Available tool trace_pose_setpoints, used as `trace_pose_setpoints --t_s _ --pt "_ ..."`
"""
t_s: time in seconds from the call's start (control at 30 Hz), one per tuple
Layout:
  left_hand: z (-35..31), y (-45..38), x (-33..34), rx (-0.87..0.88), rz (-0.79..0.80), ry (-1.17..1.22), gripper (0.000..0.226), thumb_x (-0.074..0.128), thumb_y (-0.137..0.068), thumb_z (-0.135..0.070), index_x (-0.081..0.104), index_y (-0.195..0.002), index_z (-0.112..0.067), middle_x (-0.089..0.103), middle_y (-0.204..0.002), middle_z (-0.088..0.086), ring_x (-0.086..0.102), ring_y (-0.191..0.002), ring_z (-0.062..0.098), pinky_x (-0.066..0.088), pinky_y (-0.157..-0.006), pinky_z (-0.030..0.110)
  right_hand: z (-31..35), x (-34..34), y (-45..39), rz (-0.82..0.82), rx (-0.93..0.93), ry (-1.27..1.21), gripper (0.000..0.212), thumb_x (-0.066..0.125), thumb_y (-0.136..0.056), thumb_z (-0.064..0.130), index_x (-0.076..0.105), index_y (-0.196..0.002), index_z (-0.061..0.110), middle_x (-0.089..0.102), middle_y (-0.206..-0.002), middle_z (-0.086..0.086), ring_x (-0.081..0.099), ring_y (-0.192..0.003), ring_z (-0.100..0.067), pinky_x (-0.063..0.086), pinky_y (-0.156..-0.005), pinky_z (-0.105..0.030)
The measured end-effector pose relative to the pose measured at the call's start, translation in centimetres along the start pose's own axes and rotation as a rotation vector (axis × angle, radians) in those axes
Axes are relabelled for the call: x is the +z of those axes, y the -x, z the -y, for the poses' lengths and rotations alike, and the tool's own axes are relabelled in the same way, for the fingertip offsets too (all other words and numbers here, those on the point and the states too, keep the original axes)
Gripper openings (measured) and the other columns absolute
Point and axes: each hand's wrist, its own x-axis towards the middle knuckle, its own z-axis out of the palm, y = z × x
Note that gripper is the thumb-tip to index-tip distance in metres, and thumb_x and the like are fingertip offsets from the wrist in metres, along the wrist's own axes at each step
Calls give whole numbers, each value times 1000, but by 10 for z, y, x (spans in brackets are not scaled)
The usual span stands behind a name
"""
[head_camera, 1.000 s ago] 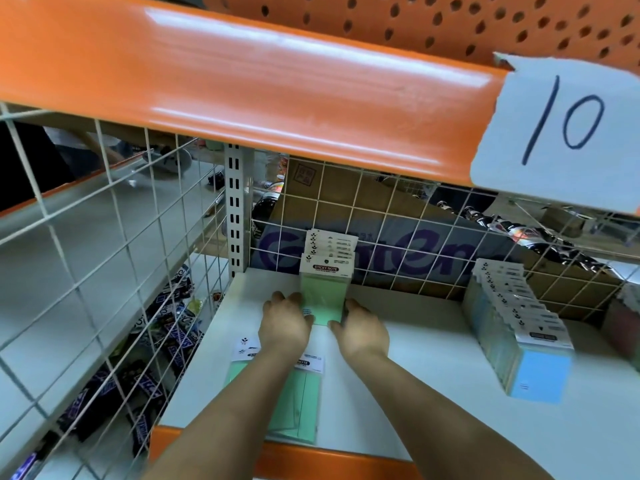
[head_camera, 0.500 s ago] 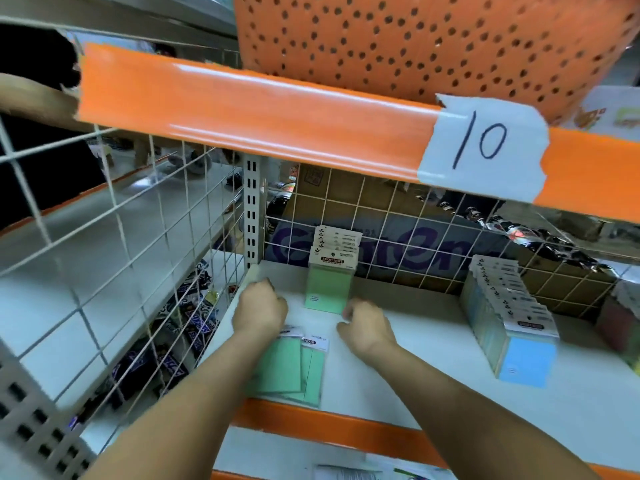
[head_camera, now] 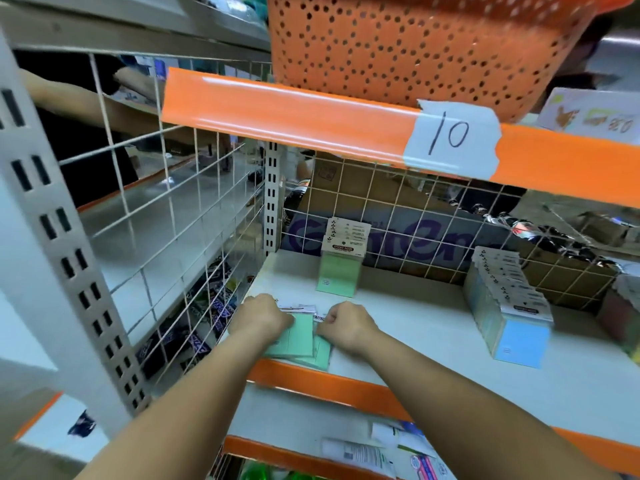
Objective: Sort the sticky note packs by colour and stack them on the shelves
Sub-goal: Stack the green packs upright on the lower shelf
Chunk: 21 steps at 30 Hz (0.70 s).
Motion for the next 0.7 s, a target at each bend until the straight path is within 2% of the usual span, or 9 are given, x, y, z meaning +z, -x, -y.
trace_pose_setpoints --t_s 0.07,0.17,0.23,0.3,0.43,0.57,0.63,0.7 --pt "3 4 1 -30 26 -16 31 68 -77 -43 55 -78 -15 64 -105 12 61 -97 29 47 -75 30 0 3 3 30 -8 4 26 65 -83 36 64 -81 10 66 -85 -14 56 -75 -23 40 -63 -28" --pt "8 9 4 -70 51 -12 45 69 -74 -49 61 -100 -13 63 -112 10 60 -102 28 50 -83 32 2 5 8 54 -11 25 38 68 -81 39 46 -63 14 46 -63 -4 43 -61 -20 30 -52 -29" --pt "10 11 5 -78 47 -11 49 68 -74 -50 61 -105 -13 62 -113 10 59 -103 28 50 -83 32 5 7 11 57 -20 49 46 70 -79 38 35 -59 17 36 -59 -1 35 -54 -17 25 -47 -30" --pt "10 13 7 -75 28 -25 45 67 -75 -49 60 -102 -13 62 -113 10 59 -102 28 48 -79 29 7 10 14 53 -40 79 46 72 -77 40 35 -60 18 38 -62 -1 38 -56 -17 25 -46 -30" --pt "5 17 9 -77 -18 -80 43 65 -78 -46 60 -104 -13 61 -116 10 58 -105 28 45 -77 29 12 18 15 29 -92 151 35 69 -78 44 47 -72 17 55 -84 -4 54 -80 -25 31 -49 -26" --pt "-1 21 7 -44 -58 -131 35 63 -80 -40 60 -102 -13 61 -113 9 59 -101 27 42 -71 28 13 19 16 3 -44 66 36 72 -76 38 42 -71 19 54 -90 -4 51 -79 -23 30 -47 -25" --pt "-7 24 5 -19 -96 -159 31 61 -79 -38 58 -98 -14 62 -110 8 60 -99 27 41 -72 28 13 16 16 -14 -24 -2 37 74 -75 34 45 -88 16 54 -93 -5 51 -81 -23 30 -47 -24" --pt "-15 26 3 16 -138 -186 25 58 -81 -38 55 -93 -17 64 -108 6 60 -99 27 40 -74 29 14 12 16 -36 -13 -55 49 74 -76 29 42 -109 11 54 -96 -5 53 -83 -24 32 -49 -25"
